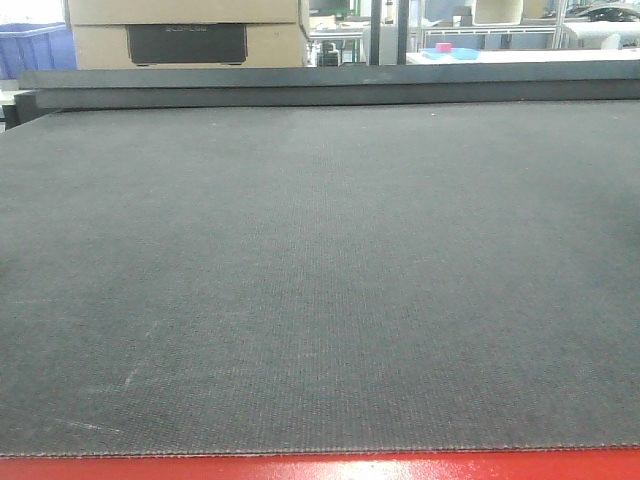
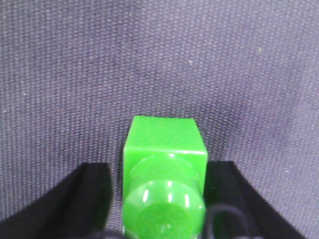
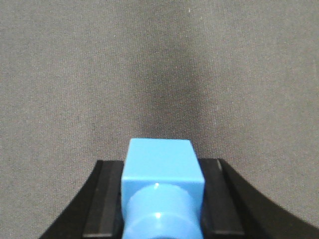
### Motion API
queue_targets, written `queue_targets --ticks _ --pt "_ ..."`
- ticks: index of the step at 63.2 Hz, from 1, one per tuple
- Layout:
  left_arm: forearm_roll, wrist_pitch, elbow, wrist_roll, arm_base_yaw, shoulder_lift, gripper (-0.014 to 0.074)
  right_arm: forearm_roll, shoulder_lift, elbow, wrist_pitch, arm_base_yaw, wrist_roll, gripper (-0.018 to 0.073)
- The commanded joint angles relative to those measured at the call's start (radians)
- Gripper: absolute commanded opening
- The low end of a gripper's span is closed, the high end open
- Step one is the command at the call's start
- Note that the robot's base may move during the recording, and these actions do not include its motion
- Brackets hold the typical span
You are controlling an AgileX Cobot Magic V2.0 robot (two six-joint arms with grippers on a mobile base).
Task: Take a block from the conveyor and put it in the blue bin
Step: 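Lift the green and blue blocks up off the belt with both grippers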
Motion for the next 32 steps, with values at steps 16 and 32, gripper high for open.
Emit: queue_targets --ticks 16,32 --pt "-0.006 0.015 0.000 0.000 -0.002 -0.021 -0.0111 -0.006 -0.009 -0.005 -0.011 -0.002 -0.008 -0.0162" --pt "-0.006 -0.019 0.000 0.021 -0.002 -0.146 -0.0111 0.021 -0.009 -0.005 -0.017 -0.001 -0.036 -0.0162"
